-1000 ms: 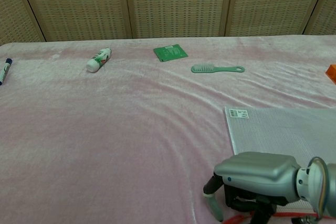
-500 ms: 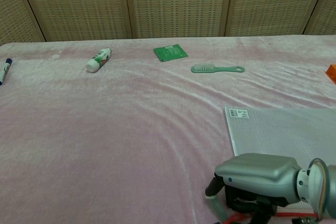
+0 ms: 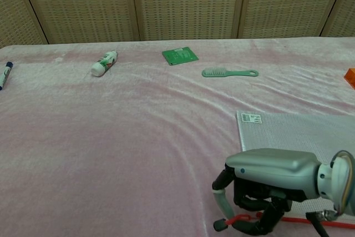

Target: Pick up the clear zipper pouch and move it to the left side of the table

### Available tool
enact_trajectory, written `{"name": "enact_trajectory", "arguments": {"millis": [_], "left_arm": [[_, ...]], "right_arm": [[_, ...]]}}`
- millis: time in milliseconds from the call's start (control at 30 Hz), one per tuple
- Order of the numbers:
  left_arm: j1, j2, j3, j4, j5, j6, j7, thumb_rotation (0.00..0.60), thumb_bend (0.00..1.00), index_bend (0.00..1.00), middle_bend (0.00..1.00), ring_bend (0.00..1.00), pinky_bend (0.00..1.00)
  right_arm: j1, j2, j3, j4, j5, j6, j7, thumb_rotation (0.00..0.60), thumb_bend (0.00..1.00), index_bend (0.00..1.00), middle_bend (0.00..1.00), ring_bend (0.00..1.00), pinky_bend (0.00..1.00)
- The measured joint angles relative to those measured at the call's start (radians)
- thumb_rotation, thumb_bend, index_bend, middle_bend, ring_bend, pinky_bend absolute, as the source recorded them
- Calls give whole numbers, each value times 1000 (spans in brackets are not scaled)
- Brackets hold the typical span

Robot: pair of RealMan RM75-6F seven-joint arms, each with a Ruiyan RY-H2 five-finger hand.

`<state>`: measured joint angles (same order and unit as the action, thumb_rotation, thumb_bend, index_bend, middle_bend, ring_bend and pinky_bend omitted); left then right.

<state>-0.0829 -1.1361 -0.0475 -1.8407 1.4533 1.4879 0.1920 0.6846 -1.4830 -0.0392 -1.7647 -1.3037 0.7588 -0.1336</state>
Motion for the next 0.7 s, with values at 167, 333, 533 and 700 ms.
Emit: {"name": "enact_trajectory", "arguments": {"millis": [167, 333, 533, 700], "left_arm": [[2, 6, 0, -1, 2, 2, -12, 600, 0, 0, 0, 0, 0], [3, 12, -1, -3, 2, 5, -25, 600, 0, 0, 0, 0, 0], [4, 21, -4, -3, -1, 7, -43, 600, 0, 0, 0, 0, 0], [4, 25, -6, -3, -3, 6, -50, 600, 0, 0, 0, 0, 0]], "right_arm": [[3, 54, 37, -58, -4, 9, 71, 600, 961, 770, 999, 974, 1000], [15, 125, 89, -125, 14, 0, 157, 600, 961, 771, 999, 974, 1000], [50, 218, 175, -194, 61, -44, 278, 600, 961, 772, 999, 974, 1000], [97, 286, 265, -244, 135, -96, 368, 600, 960, 773, 999, 974, 1000]]}}
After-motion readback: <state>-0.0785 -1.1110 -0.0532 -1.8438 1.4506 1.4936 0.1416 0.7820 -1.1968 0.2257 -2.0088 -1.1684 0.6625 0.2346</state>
